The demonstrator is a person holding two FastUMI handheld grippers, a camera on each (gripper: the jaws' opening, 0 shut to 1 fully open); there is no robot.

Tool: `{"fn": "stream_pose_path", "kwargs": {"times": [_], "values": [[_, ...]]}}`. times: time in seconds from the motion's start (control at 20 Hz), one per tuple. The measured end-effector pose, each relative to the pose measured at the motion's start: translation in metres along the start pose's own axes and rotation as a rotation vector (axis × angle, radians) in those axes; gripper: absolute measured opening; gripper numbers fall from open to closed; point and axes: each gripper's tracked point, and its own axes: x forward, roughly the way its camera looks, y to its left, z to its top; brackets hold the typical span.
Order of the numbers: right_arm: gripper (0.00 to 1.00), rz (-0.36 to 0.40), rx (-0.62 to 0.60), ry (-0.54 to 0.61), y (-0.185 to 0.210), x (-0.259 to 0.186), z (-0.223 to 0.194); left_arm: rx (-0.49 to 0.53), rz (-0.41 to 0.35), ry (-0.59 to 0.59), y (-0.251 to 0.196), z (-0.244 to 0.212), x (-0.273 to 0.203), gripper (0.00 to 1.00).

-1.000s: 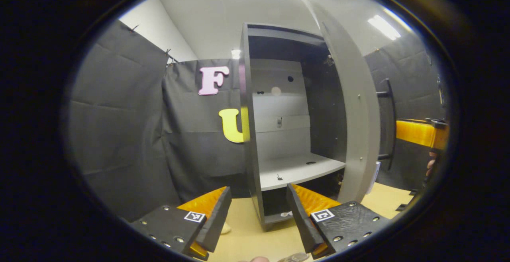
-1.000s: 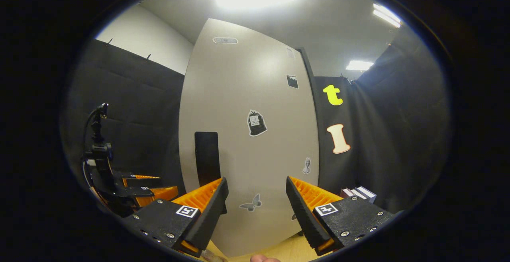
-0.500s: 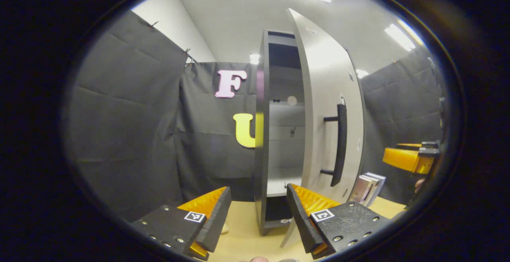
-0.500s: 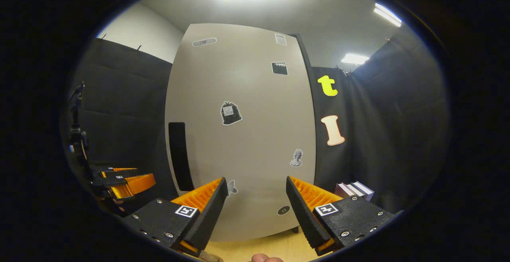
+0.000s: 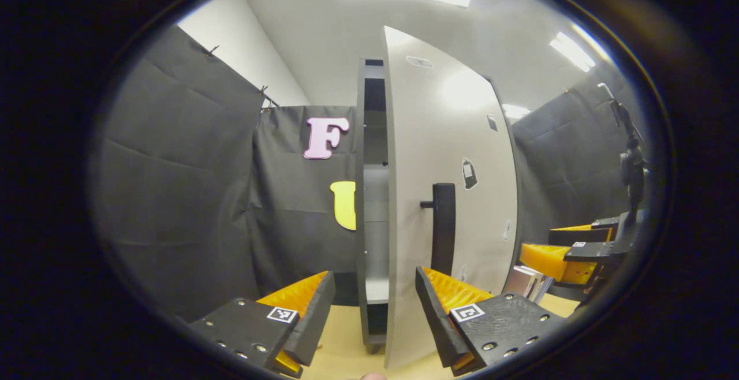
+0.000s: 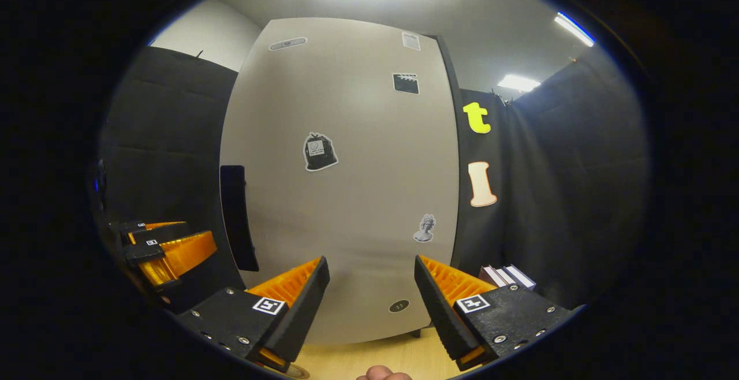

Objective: Open the cabinet door with the right hand, grasp the bottle in the cabinet with the left hand and place it on the coaster, then close the cabinet door with the right hand.

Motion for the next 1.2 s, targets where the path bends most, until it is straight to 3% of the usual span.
{"fn": "stream_pose_path", "kwargs": {"times": [0.1, 0.6, 1.2], "values": [[0.92, 0.012, -0.005, -0.002, -0.005, 0.004, 0.002, 0.006, -0.004, 0.004, -0.006, 0.001, 0.008, 0.8], [0.92, 0.022, 0.006, -0.04, -0.018, 0.014, -0.001, 0.094, 0.033, -0.031, 0.002, 0.0, 0.043, 0.8], [0.92, 0.01, 0.004, -0.044, -0.025, 0.028, -0.004, 0.097, 0.037, -0.036, 0.004, 0.002, 0.048, 0.8]]}}
